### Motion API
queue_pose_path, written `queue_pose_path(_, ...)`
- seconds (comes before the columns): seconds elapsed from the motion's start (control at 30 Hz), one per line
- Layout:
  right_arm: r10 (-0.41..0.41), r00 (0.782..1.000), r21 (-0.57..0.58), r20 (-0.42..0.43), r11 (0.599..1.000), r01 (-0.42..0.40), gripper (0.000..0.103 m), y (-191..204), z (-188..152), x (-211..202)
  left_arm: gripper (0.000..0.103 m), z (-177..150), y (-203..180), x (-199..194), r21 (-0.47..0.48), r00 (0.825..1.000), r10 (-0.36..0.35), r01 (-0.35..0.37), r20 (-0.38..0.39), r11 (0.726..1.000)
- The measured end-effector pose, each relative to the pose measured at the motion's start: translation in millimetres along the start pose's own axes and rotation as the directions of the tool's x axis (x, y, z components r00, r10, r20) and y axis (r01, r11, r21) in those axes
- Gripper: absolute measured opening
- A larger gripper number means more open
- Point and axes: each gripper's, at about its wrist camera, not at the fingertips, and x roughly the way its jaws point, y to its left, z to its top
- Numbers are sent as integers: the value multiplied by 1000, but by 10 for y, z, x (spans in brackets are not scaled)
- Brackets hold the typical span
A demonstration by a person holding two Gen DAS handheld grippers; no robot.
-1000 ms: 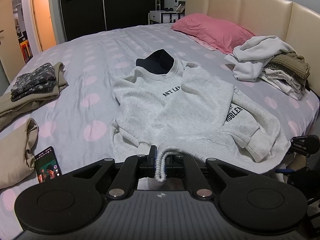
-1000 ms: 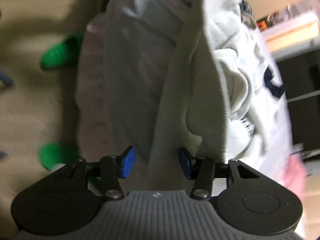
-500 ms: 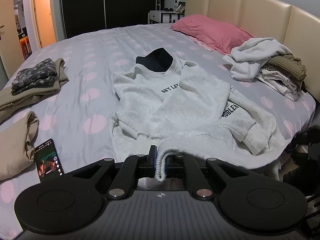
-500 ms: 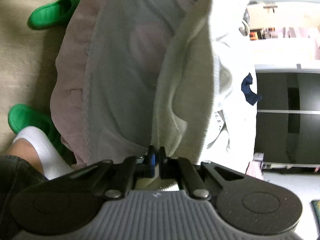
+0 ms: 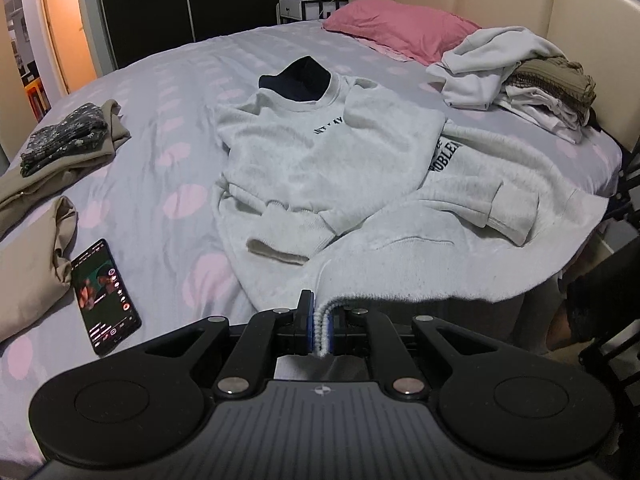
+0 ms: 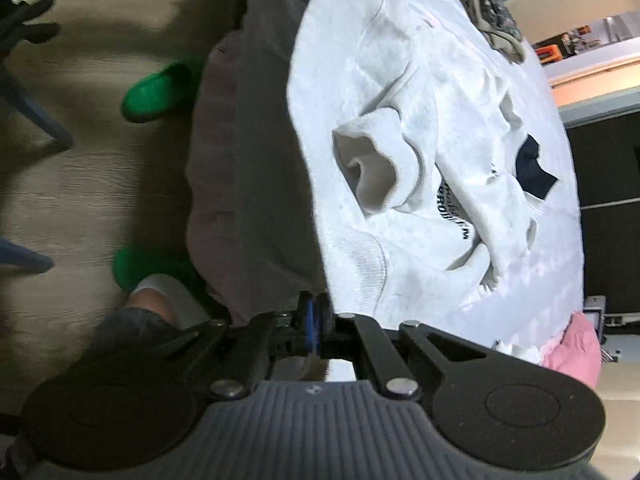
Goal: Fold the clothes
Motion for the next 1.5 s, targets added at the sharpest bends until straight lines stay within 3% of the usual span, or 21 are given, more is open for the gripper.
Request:
queue_pose_path(0.13,96,995,-27,-8,995,-96,1,12,-53,-190,5,-91,-41,-91,42,1000,3,-2,-23,999)
queue_pose_path(0.3,203,978,-20,-38,979,-204,2,3,-119,-467,5,-238,-173,-73,178,996,21,-4,-91,984)
queue_pose_path(0.47,241,970,44,7,970,-241,2,-234,-174,-550,5,-404,-253,58,302,984,44,10,-172,953)
queue_pose_path(0.8,97,991,228,94,967,-116,2,-865,-386,-666,5,-223,43,-74,178,992,-16,38,-125,983)
queue_pose_path(1.1,-24,994,250,107,968,-3,2,-1394,-448,-742,5,91,263,-98,131,997,-16,25,-69,991)
queue_pose_path(1.3,-147,987,218,64,967,130,2,-1771,-385,-506,5,396,418,34,140,999,13,-6,-49,990)
queue_pose_path(1.5,-202,979,245,-5,949,197,2,-2172,-373,173,4,610,665,407,70,997,48,-44,-58,997)
